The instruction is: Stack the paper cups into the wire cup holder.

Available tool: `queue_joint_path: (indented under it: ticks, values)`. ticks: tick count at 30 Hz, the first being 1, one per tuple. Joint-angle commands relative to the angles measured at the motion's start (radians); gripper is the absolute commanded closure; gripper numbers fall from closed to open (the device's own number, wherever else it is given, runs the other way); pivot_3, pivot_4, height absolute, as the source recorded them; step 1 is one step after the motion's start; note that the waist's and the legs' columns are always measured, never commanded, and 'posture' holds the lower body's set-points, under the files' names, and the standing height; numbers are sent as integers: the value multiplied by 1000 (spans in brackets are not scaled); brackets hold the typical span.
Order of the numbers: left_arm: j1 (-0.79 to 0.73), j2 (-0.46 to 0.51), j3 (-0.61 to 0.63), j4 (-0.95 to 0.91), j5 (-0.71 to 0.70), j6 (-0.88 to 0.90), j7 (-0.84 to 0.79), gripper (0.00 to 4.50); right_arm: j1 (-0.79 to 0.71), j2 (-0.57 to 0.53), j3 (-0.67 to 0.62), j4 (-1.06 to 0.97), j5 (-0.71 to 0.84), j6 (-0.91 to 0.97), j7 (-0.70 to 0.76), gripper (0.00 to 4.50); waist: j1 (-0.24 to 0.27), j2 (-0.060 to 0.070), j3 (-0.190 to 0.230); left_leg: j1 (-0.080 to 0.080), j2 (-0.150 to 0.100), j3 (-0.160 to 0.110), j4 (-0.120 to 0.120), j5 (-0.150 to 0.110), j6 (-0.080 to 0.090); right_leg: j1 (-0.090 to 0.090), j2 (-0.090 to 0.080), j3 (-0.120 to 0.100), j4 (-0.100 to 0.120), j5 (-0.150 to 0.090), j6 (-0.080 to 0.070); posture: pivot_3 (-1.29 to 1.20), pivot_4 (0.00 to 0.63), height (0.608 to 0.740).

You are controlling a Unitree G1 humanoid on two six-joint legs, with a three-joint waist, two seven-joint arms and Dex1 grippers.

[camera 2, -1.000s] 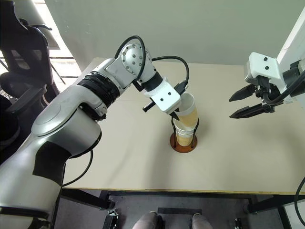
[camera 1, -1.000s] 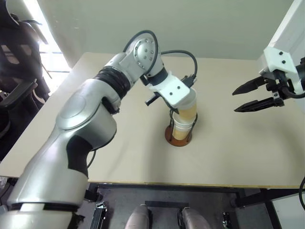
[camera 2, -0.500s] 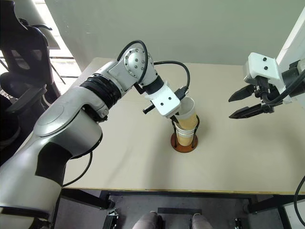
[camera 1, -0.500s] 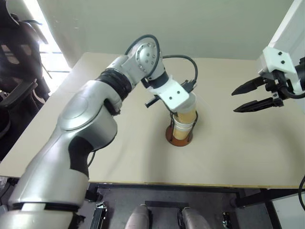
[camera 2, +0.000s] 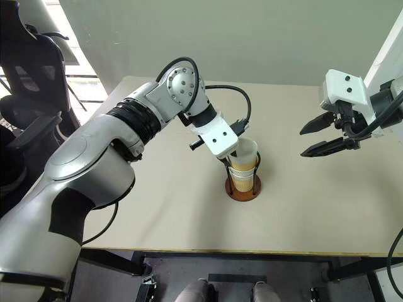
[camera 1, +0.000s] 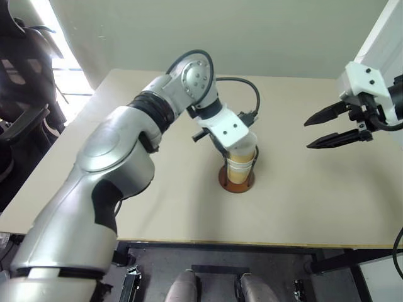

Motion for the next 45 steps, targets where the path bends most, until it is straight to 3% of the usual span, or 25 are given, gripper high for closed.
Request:
queue_joint_path:
  ticks: [1, 7, 14, 18, 21, 24, 30, 35, 40, 45]
  values:
    - [-39, 1, 23, 0, -7, -1, -32, 2154, -4, -9, -55, -15, -1, -2, -3, 1844, 0, 0, 0, 0, 0, 0, 0, 0, 0, 0, 0, 0, 0, 0, 0, 0, 150, 740]
    - [-58, -13, 110, 5, -54, 48, -32, 37, -3, -7, -57, -3, -7, -11, 1, 1844, 0, 0, 0, 0, 0, 0, 0, 0, 0, 0, 0, 0, 0, 0, 0, 0, 150, 740]
    - [-79, -22, 259, 44, -43, 106, -32, 37, -5, -5, -56, 17, -21, -28, 6, 1844, 0, 0, 0, 0, 0, 0, 0, 0, 0, 0, 0, 0, -1, 0, 0, 0, 150, 740]
    - [-119, 4, 461, 121, -27, 228, -27, 37, -12, -8, -64, 26, -28, -32, 2, 1844, -2, 0, 0, 0, 0, 0, -1, 0, 0, 0, 0, 0, -1, 0, 0, 0, 150, 740]
    - [-129, 49, 623, 164, -8, 345, 54, 37, -10, -12, -85, 40, -28, -34, -20, 1844, -4, 0, 0, 0, 0, 0, -1, 0, 0, 0, 0, 0, -2, 0, 0, 0, 150, 740]
    - [-86, 162, 766, 171, 8, 454, 185, 37, 25, -5, -139, 53, -15, -17, -85, 1844, -12, 0, 0, 0, 0, 0, -3, 0, 0, -1, 1, 1, -2, -2, -1, 0, 150, 740]
    - [133, 410, 941, 123, 72, 587, 298, 37, 163, 2, -260, 114, -1, -6, -208, 1844, -21, 3, 0, 6, 1, 3, -8, 3, -4, -1, 3, 1, 1, -5, -4, 0, 150, 740]
    - [351, 526, 1064, 97, 95, 624, 403, 37, 232, 65, -342, 192, 12, -33, -334, 1844, -20, 0, -1, 7, 1, 3, -15, 9, -10, -4, 4, 0, 2, -5, -5, 0, 150, 740]
    - [532, 539, 1208, 72, 64, 624, 457, 37, 291, 185, -443, 216, 60, -84, -456, 1844, -22, 0, -1, 9, 1, 0, -16, 10, -11, -2, 1, 2, 4, -5, -6, 0, 150, 740]
    - [646, 447, 1329, 56, 25, 587, 511, 37, 371, 304, -495, 236, 79, -174, -548, 1844, -14, 0, -1, 12, 0, 0, -16, 13, -9, 2, 1, 0, 3, -2, -7, 0, 150, 740]
